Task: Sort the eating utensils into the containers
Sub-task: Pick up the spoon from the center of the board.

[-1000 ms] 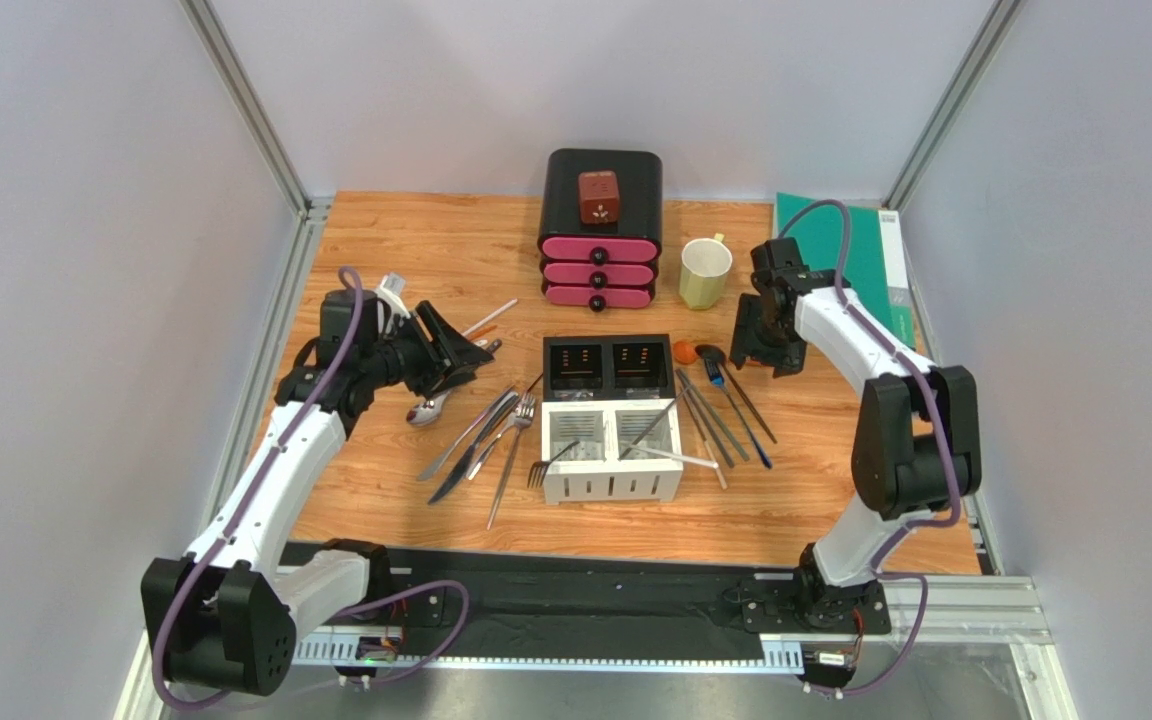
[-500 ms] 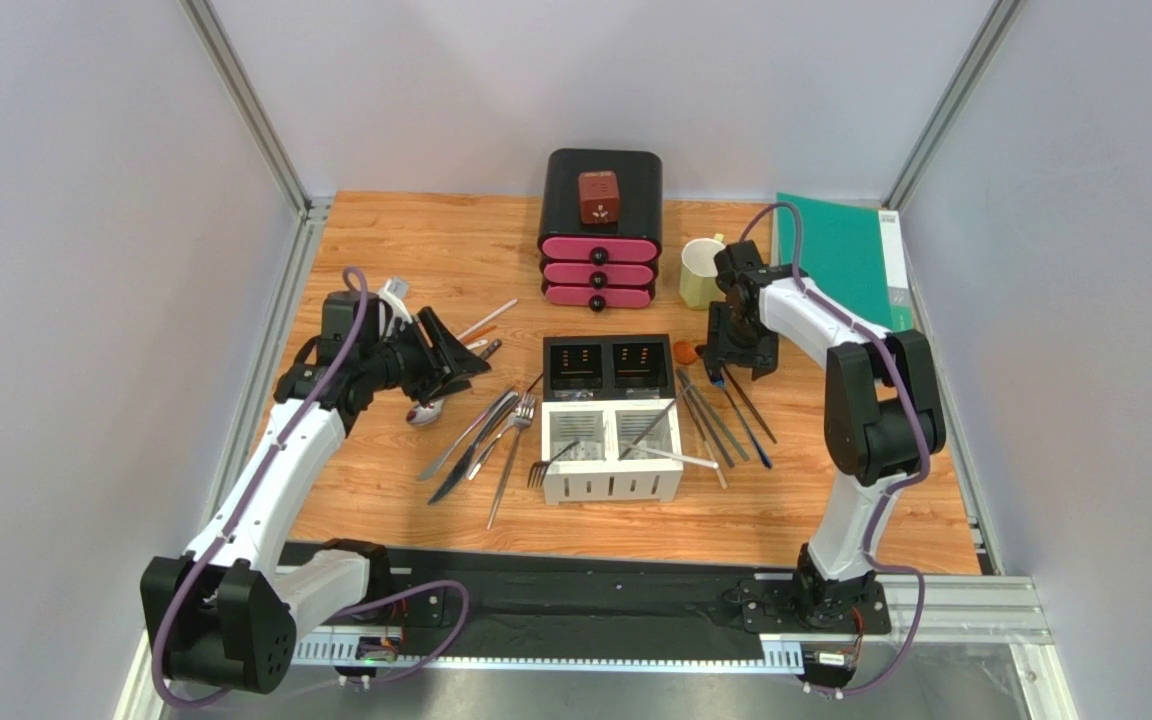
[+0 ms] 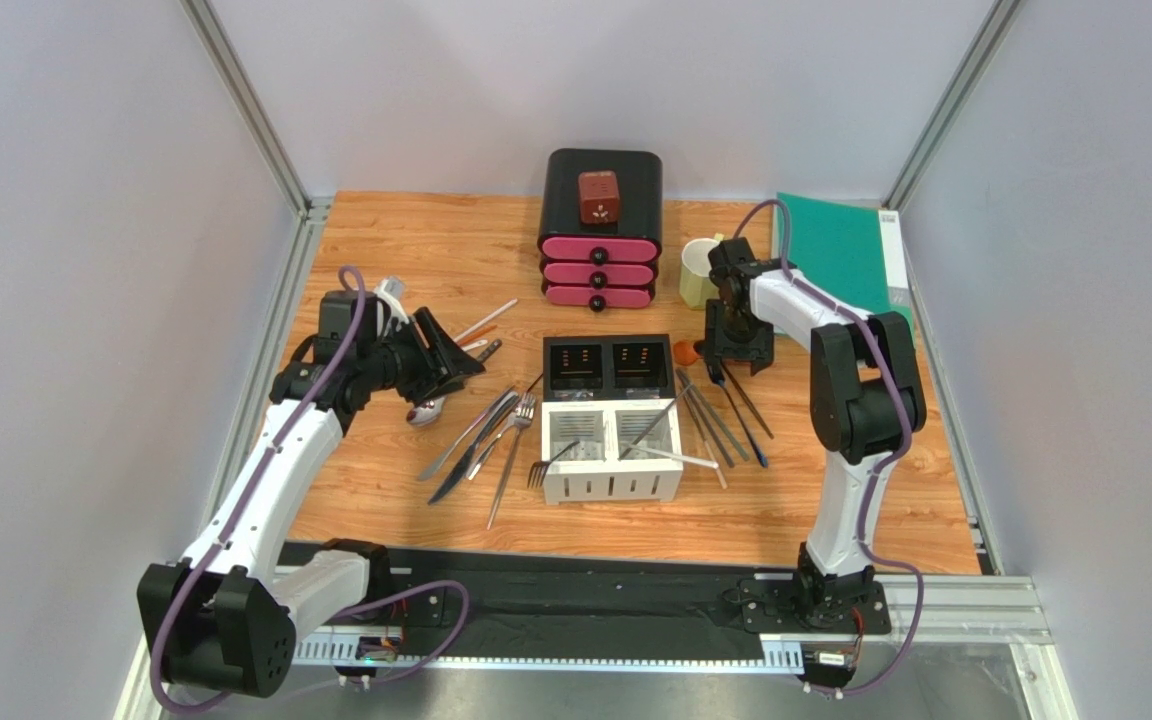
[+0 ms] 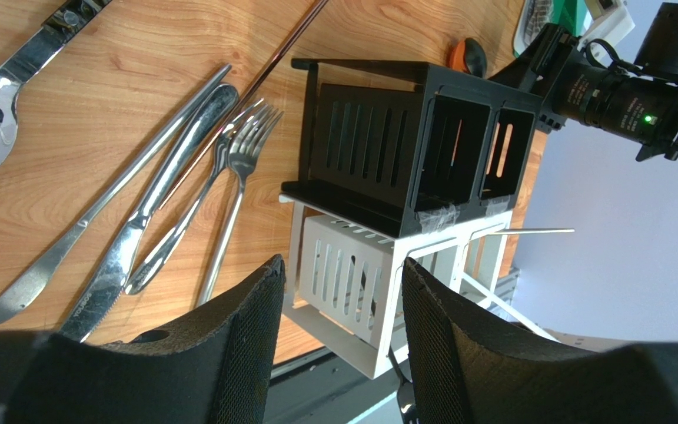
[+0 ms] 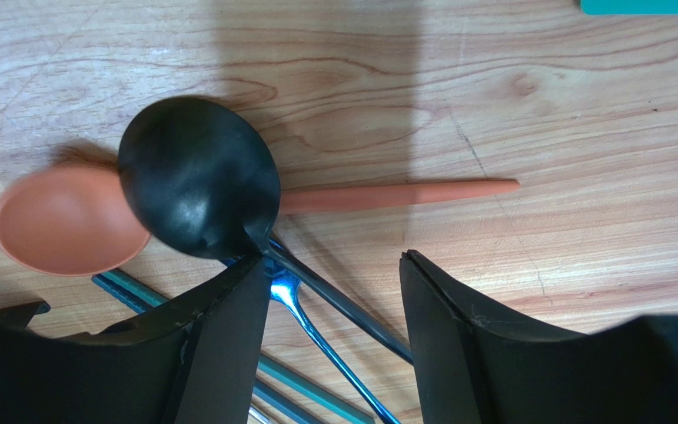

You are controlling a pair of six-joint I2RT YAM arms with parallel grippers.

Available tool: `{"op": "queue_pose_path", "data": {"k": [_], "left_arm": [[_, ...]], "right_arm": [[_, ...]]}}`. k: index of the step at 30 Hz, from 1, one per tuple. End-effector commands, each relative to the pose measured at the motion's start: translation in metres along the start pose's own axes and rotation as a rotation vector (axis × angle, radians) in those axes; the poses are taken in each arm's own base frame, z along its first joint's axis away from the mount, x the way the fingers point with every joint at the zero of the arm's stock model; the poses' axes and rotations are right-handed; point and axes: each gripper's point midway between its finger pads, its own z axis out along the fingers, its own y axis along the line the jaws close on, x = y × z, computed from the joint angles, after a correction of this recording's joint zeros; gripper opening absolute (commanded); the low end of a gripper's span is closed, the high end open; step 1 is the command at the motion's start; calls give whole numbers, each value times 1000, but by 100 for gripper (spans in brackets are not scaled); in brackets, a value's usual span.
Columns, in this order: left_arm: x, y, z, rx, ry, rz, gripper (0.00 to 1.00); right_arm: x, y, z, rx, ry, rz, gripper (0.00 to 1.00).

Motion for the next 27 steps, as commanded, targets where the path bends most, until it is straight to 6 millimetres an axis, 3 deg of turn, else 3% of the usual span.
{"op": "queue_pose_path", "data": {"k": [1, 7, 11, 13, 15, 17, 23, 24, 27], "left_arm": [[-6, -11, -10, 20, -43, 28, 58], [-2, -8, -10, 21, -41, 7, 58], [0, -7, -10, 21, -41, -1, 58], [2, -6, -11, 23, -40, -2, 58], [3, -5, -11, 21, -41, -8, 58], [6, -3, -11, 21, -39, -12, 58], [11, -1, -14, 26, -40, -11, 58], [12, -1, -15, 26, -41, -12, 58], [14, 0, -17, 28, -43, -14, 58]], "right_arm": [[-12, -3, 2, -6, -27, 14, 60], [-9, -3, 8, -21, -11, 18, 56], [-6, -4, 10, -19, -10, 14, 40], [-3, -5, 11, -19, -4, 12, 38], [5, -6, 14, -18, 8, 11, 37], [15, -4, 18, -33, 26, 8, 28], [36, -5, 26, -43, 59, -1, 21], [38, -7, 27, -40, 63, 1, 7], [39, -7, 24, -41, 70, 2, 0]]}}
